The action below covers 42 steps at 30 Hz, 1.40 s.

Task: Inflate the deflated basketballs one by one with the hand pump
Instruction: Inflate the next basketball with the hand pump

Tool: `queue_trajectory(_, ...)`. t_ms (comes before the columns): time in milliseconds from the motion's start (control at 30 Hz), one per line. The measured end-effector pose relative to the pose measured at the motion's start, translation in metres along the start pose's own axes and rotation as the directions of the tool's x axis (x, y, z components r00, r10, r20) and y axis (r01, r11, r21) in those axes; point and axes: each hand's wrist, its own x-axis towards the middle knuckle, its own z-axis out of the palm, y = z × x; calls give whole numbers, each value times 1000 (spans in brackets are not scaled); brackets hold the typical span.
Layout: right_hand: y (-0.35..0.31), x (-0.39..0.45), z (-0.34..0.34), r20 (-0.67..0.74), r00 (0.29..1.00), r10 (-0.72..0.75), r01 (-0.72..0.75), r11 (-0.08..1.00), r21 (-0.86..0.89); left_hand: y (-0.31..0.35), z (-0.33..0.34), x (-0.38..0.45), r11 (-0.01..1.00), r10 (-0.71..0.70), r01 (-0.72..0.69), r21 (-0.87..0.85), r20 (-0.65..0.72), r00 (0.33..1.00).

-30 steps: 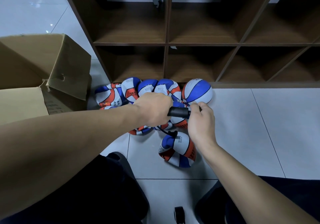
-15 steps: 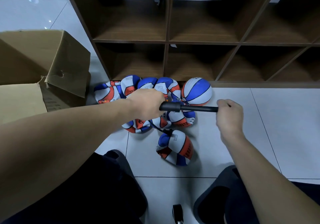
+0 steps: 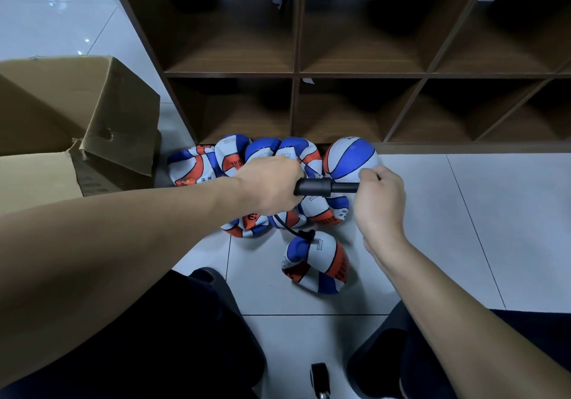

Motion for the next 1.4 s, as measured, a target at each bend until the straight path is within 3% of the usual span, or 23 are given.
queue_trajectory(300, 10, -17, 23, 85, 995, 56, -60, 998, 35, 3, -3, -1, 994, 41, -44, 96, 36, 999)
queue_trajectory(633, 12, -12, 20, 174, 985, 22, -18, 999, -30, -2, 3, 3, 990, 98, -99, 100, 9, 995)
queue_trajectory(867, 12, 23, -25, -17, 995, 100, -100, 995, -16, -22, 4, 6, 998, 61, -61, 6, 58, 996)
queue_trajectory(967, 14, 30, -35, -32, 989, 142, -142, 990, -3, -31, 4, 8, 999, 32, -29, -29, 96, 995)
queue_trajectory(1067, 15, 26, -32, -33, 996, 88, -88, 996, -16, -27, 5, 7, 1000, 29, -29, -6, 90, 996)
queue_trajectory(1200, 15, 15, -14, 10, 1000, 2, -1, 997, -76, -20, 5, 8, 999, 4, -6, 45, 53, 999)
queue_trajectory(1400, 14, 4, 8, 140, 990, 13, 0, 996, -94, -14, 5, 3, 998, -30, 26, 62, 65, 997)
